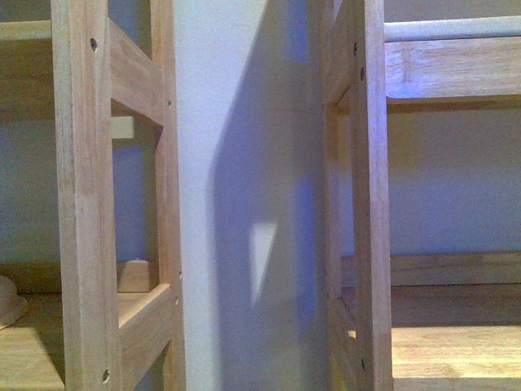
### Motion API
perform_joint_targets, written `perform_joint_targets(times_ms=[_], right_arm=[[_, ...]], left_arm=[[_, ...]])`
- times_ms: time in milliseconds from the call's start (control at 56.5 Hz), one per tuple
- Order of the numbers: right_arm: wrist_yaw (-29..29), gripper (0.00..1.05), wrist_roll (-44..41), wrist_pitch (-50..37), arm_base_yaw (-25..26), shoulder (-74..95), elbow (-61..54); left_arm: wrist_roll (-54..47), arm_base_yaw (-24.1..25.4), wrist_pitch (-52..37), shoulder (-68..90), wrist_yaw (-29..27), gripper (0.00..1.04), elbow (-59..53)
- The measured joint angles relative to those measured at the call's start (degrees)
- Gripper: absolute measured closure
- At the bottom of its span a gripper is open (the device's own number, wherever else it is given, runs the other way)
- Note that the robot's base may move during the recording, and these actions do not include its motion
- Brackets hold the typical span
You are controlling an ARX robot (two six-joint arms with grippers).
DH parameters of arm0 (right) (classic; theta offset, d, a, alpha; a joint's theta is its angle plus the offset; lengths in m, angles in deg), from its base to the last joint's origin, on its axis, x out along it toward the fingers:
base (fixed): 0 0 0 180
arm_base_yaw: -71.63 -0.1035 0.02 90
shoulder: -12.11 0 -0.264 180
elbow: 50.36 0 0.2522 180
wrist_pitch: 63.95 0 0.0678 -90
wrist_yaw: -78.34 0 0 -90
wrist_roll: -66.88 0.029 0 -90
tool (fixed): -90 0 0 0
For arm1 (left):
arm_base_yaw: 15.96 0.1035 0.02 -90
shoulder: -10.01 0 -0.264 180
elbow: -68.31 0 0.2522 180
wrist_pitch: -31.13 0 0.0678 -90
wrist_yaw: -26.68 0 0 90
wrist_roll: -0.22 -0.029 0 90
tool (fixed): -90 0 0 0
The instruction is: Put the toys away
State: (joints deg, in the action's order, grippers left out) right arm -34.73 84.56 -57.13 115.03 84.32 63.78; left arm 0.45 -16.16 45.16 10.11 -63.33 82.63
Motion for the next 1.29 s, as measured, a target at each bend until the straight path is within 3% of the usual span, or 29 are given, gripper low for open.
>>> perform_joint_targets(times_ms=[159,336,637,938,1292], right_arm=[[1.29,0.98,1.33,2.80,-6.97,9.55,7.87],[6.54,0.98,-0.98,7.65,-19.85,17.97,15.63],[11.58,0.98,-2.43,8.13,-34.95,25.46,21.86],[14.75,0.98,-2.71,4.48,-44.06,30.47,22.60],[14.95,0.98,-2.49,0.44,-45.77,30.38,19.41]], left_arm=[[0.00,0.00,0.00,0.00,0.00,0.06,0.00],[0.00,0.00,0.00,0.00,0.00,0.06,0.00],[0.00,0.00,0.00,0.00,0.00,0.06,0.00],[0.00,0.00,0.00,0.00,0.00,0.06,0.00],[0.00,0.00,0.00,0.00,0.00,0.06,0.00]])
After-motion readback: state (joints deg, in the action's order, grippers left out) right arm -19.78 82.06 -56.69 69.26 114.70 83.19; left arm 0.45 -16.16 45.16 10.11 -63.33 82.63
